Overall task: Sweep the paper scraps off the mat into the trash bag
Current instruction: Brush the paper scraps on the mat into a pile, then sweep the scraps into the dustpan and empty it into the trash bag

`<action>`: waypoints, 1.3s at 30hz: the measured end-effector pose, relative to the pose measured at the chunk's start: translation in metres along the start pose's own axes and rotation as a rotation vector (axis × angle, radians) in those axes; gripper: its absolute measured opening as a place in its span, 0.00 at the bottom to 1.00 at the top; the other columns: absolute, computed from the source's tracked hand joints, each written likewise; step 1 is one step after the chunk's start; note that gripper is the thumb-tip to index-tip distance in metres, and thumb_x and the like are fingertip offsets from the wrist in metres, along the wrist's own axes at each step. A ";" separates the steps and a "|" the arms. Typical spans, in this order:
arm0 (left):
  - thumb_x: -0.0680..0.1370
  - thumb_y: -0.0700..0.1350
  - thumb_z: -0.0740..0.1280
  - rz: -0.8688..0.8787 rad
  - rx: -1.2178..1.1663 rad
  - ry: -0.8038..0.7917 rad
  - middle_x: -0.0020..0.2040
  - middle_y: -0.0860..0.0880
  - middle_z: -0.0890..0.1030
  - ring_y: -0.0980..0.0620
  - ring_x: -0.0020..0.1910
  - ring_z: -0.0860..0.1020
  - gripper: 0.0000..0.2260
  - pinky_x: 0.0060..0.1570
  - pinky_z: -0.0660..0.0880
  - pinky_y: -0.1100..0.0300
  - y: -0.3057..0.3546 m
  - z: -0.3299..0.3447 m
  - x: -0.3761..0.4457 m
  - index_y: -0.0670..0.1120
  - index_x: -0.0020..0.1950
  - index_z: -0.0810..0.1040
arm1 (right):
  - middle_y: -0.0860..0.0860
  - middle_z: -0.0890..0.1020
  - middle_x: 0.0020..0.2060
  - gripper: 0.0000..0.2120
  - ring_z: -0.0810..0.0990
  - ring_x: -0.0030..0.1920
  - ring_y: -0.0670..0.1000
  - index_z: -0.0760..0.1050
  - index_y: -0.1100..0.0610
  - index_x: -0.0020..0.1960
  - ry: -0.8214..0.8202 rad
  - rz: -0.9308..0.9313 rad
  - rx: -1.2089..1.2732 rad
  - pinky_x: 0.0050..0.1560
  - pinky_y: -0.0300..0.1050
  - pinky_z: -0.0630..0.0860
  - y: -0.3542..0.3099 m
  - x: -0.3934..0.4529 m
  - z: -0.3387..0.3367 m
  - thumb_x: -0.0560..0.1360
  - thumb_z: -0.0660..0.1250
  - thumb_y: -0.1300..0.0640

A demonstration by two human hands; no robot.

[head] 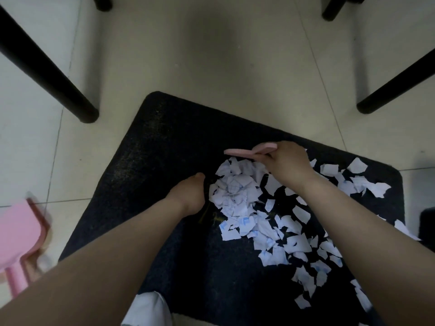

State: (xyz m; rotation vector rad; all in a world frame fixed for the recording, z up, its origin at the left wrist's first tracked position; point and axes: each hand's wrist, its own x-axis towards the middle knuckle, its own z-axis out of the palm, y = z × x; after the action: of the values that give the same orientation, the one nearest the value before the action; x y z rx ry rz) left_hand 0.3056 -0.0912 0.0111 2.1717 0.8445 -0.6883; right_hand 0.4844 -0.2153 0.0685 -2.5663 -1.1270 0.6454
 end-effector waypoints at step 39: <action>0.79 0.47 0.60 -0.894 -0.619 0.632 0.63 0.39 0.66 0.38 0.60 0.70 0.17 0.54 0.71 0.48 -0.232 0.008 -0.197 0.49 0.67 0.64 | 0.51 0.82 0.42 0.21 0.79 0.46 0.54 0.81 0.52 0.53 -0.226 -0.232 0.086 0.42 0.41 0.69 -0.308 -0.103 0.135 0.76 0.55 0.41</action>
State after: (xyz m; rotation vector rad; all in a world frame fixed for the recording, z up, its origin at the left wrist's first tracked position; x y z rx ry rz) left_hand 0.0069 -0.0422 0.0439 1.3660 2.0894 -0.0486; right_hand 0.1617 -0.0794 0.1068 -2.2878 -1.4087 0.9201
